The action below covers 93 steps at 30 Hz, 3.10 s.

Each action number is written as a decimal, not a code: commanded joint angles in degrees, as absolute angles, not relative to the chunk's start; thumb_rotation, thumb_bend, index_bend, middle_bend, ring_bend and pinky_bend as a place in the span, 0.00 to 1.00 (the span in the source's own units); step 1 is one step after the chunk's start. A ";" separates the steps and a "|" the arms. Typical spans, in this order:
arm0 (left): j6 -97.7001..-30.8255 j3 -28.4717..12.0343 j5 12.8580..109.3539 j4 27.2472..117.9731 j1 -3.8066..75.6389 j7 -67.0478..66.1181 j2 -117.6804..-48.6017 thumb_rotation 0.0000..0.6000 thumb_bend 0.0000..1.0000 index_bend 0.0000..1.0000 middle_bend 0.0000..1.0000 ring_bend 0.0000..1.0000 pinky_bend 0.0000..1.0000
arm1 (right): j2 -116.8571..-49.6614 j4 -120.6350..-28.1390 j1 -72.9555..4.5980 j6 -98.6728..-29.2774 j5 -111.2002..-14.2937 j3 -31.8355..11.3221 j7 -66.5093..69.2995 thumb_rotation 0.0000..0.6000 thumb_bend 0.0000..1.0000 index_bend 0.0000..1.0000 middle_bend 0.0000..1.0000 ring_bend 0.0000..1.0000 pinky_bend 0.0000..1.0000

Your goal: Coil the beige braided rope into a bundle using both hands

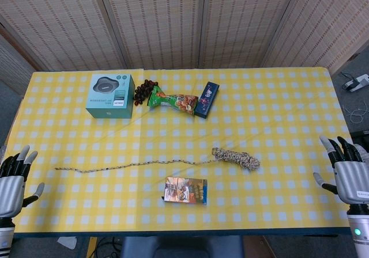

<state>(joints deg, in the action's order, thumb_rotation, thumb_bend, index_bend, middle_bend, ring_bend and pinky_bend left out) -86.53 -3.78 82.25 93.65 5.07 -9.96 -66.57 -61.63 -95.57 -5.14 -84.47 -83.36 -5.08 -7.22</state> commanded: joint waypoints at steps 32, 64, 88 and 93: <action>-86.63 -3.45 83.98 93.01 4.97 -7.66 -66.49 1.00 0.34 0.13 0.03 0.10 0.05 | -70.88 -96.34 -22.46 -60.38 -76.07 -7.71 -15.14 1.00 0.24 0.20 0.26 0.16 0.23; -85.22 -2.88 84.16 90.74 5.20 -5.61 -67.30 1.00 0.34 0.14 0.03 0.10 0.05 | -86.90 -82.59 -33.28 -51.74 -60.23 -7.59 -26.54 1.00 0.27 0.32 0.29 0.17 0.24; -83.23 -4.75 85.37 90.44 8.27 -4.70 -65.94 1.00 0.34 0.18 0.06 0.12 0.07 | -84.99 -85.13 -33.97 -54.71 -65.26 -7.56 -20.19 1.00 0.59 0.62 0.57 0.39 0.37; -78.88 -6.41 85.59 90.34 12.24 -1.79 -64.92 1.00 0.34 0.30 0.21 0.24 0.20 | -82.58 -87.10 -34.90 -54.74 -66.61 -8.49 -19.51 1.00 0.64 0.65 0.59 0.41 0.41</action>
